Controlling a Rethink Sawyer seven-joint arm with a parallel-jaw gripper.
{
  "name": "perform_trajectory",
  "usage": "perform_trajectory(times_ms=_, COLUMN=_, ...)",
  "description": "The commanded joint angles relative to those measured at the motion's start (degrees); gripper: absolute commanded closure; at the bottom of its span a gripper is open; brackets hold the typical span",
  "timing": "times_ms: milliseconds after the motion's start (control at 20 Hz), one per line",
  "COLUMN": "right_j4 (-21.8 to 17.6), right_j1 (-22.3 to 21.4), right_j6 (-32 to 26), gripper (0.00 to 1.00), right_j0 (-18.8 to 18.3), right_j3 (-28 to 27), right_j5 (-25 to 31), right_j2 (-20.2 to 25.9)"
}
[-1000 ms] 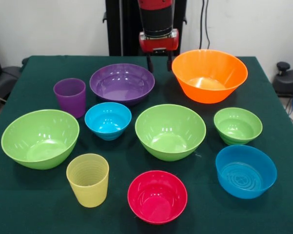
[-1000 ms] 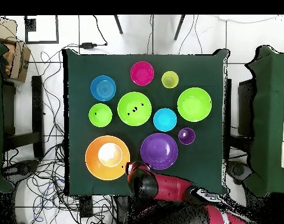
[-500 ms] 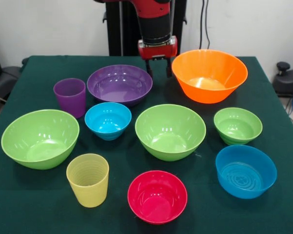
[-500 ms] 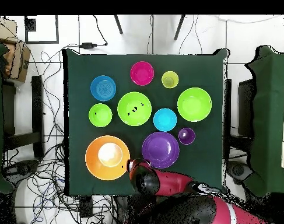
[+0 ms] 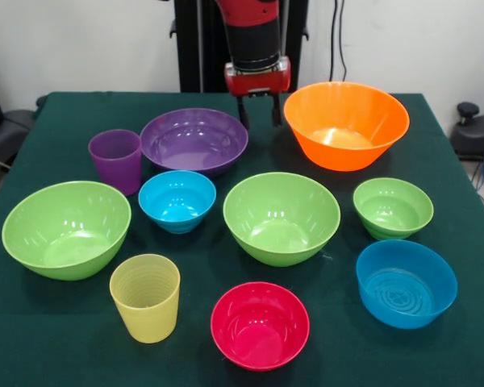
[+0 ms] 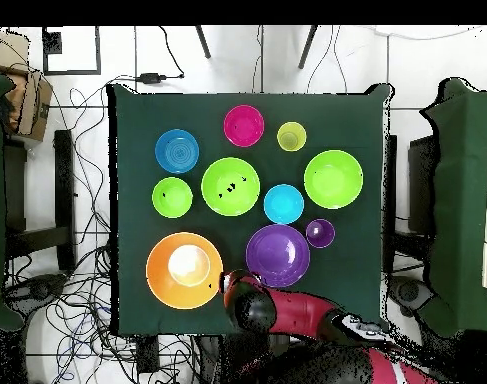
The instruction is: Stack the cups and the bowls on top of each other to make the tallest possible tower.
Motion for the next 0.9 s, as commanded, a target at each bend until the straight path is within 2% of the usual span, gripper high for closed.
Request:
perform_trajectory(times_ms=50, right_j4=-0.45, right_j1=-5.52, right_j6=3.03, gripper=0.0, right_j0=0.32, right_j3=-3.0, right_j5=9.7, right_j2=5.9)
perform_trajectory(times_ms=450, right_j4=0.53, right_j1=-10.59, right_j6=3.05, gripper=0.0, right_j0=1.32, right_j3=-3.25, right_j5=15.03, right_j2=6.85)
perform_trajectory(times_ms=900, right_j4=-0.95, right_j1=-9.2, right_j6=1.98, gripper=0.0, right_j0=0.5, right_j3=-5.47, right_j5=15.96, right_j2=7.5)
